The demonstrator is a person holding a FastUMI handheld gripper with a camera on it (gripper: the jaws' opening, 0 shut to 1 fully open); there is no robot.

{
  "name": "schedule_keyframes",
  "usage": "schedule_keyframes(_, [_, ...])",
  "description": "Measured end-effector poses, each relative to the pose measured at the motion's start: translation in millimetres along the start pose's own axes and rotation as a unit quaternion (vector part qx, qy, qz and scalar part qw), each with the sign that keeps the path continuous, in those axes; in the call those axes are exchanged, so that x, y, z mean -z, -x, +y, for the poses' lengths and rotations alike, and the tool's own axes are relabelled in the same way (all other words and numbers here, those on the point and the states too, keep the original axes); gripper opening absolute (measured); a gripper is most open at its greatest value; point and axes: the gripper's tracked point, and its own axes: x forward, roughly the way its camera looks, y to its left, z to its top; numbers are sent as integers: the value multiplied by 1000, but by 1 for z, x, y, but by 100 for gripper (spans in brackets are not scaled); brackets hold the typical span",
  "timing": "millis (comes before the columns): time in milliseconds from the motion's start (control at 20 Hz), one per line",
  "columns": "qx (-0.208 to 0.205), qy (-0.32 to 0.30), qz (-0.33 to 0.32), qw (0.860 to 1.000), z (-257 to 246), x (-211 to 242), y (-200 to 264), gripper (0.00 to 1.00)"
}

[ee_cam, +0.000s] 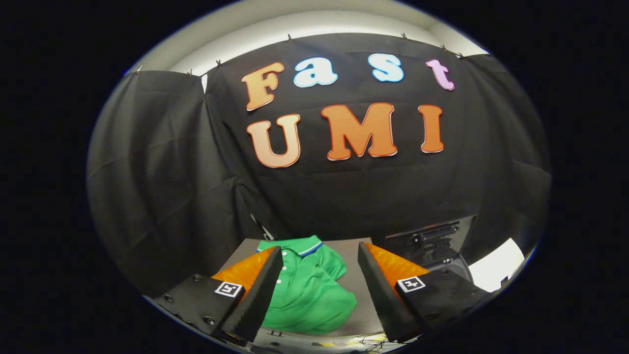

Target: Put the clothes into the washing machine and then close the washing machine lid.

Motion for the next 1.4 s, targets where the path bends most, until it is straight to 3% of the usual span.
schedule_keyframes(450, [-60,2,85,995,49,65,-32,99])
schedule_keyframes(900, [-39,31,178,983,49,145,-70,99])
schedule_keyframes(1100, [-29,55,180,982,54,150,-69,99])
schedule_keyframes(1400, [-29,41,190,980,54,158,-74,97])
